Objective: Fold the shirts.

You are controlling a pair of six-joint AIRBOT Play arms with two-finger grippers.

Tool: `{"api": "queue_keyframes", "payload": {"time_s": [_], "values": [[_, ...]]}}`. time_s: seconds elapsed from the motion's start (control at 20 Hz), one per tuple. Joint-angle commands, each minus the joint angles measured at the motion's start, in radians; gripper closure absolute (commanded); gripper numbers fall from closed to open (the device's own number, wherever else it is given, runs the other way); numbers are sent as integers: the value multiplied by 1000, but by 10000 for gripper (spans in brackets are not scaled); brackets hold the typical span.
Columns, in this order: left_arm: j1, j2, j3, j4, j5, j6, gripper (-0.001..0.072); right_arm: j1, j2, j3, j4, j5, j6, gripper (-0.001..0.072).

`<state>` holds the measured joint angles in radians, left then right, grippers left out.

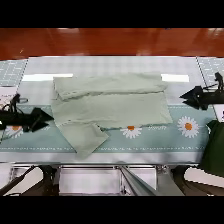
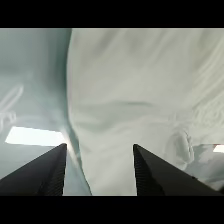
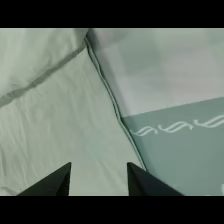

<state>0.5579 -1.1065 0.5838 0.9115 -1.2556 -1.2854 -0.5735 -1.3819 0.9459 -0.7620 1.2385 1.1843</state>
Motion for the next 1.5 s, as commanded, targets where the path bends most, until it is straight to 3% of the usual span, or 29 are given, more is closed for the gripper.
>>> {"api": "queue_keyframes", "payload": {"time_s": [0.0, 0.35, 0.55, 0.6, 0.65, 0.7, 0.85, 1.05, 1.45], "values": [[39, 65, -187, -49, 16, -13, 197, -13, 83, -163, 122, -25, -103, 302], [-102, 64, -256, -138, 162, -6, 198, -13, 83, -163, 137, 17, -107, 303], [-328, 55, -254, -165, 261, -11, 202, -9, 83, -163, 144, 11, -107, 303], [-375, 50, -248, -164, 286, -18, 296, -10, 83, -163, 145, 11, -107, 303], [-397, 45, -236, -164, 290, -18, 590, -16, 83, -162, 142, 13, -107, 303], [-399, 45, -222, -164, 282, -18, 688, -29, 83, -162, 140, 22, -109, 303], [-379, 48, -179, -159, 209, 2, 688, -113, 83, -162, 38, 66, -122, 303], [-376, 53, -171, -160, 200, 2, 688, -139, 77, -188, -219, 68, 33, 303], [-376, 53, -171, -163, 206, -36, 687, 31, -77, -188, -127, 38, 14, 303]]}}
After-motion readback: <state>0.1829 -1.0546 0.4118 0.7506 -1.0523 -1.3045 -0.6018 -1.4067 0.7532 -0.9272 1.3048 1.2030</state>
